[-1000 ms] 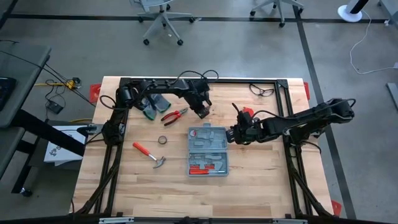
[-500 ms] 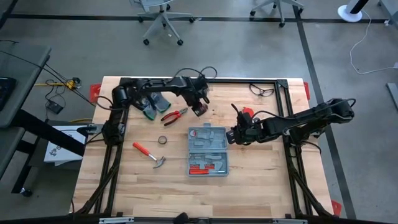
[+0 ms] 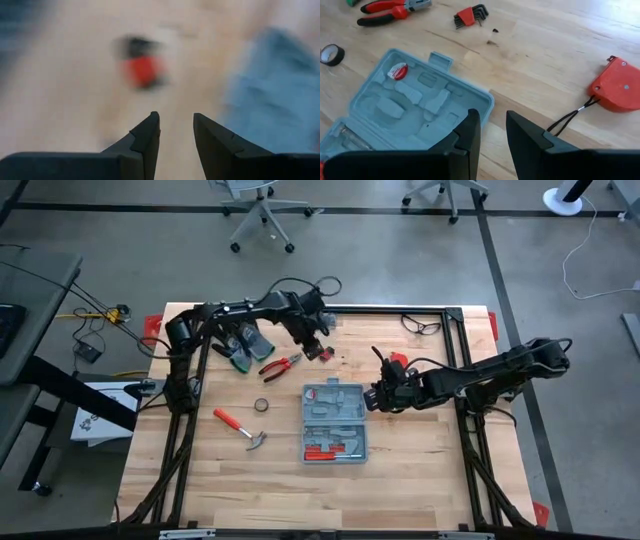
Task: Prefit tool cases
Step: Remove the screwdriver from the gray prefit tool case
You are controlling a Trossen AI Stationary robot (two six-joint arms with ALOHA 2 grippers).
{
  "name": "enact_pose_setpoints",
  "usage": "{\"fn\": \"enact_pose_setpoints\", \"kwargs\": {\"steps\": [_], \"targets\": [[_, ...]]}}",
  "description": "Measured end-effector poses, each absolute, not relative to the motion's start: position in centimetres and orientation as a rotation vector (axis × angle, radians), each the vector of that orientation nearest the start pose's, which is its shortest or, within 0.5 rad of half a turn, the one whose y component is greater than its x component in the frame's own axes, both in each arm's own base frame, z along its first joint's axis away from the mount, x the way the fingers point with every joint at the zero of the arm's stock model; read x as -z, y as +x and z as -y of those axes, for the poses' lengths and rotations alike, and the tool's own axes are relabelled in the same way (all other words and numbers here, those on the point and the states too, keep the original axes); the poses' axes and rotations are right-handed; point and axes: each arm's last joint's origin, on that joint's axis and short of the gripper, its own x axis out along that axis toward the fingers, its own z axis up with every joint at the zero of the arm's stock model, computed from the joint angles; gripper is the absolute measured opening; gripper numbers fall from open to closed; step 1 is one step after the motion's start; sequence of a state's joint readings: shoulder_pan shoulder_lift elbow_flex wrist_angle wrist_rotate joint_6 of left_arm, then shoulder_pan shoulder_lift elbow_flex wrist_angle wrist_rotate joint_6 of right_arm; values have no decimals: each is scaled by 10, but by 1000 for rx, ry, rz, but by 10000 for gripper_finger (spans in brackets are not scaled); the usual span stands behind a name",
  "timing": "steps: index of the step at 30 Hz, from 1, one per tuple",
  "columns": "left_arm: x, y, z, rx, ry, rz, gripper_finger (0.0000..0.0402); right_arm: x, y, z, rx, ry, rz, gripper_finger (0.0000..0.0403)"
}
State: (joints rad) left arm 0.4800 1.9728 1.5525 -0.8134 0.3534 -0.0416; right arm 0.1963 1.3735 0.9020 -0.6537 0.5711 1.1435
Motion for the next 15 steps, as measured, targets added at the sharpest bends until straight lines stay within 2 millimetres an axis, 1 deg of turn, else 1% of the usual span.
{"fn": "enact_pose_setpoints", "kwargs": {"steps": [2, 5, 11, 15], "targets": [[-211, 368, -161, 15, -549, -1116, 106, -221, 252, -34, 847, 608, -715, 87], [-209, 374, -132, 200, -496, -1133, 97, -222, 254, -36, 780, 617, -750, 87], [-200, 380, -77, 393, -334, -1210, 78, -219, 263, -45, 664, 661, -778, 87], [-194, 382, -49, 447, -308, -1246, 67, -212, 269, -53, 586, 637, -816, 87]]}}
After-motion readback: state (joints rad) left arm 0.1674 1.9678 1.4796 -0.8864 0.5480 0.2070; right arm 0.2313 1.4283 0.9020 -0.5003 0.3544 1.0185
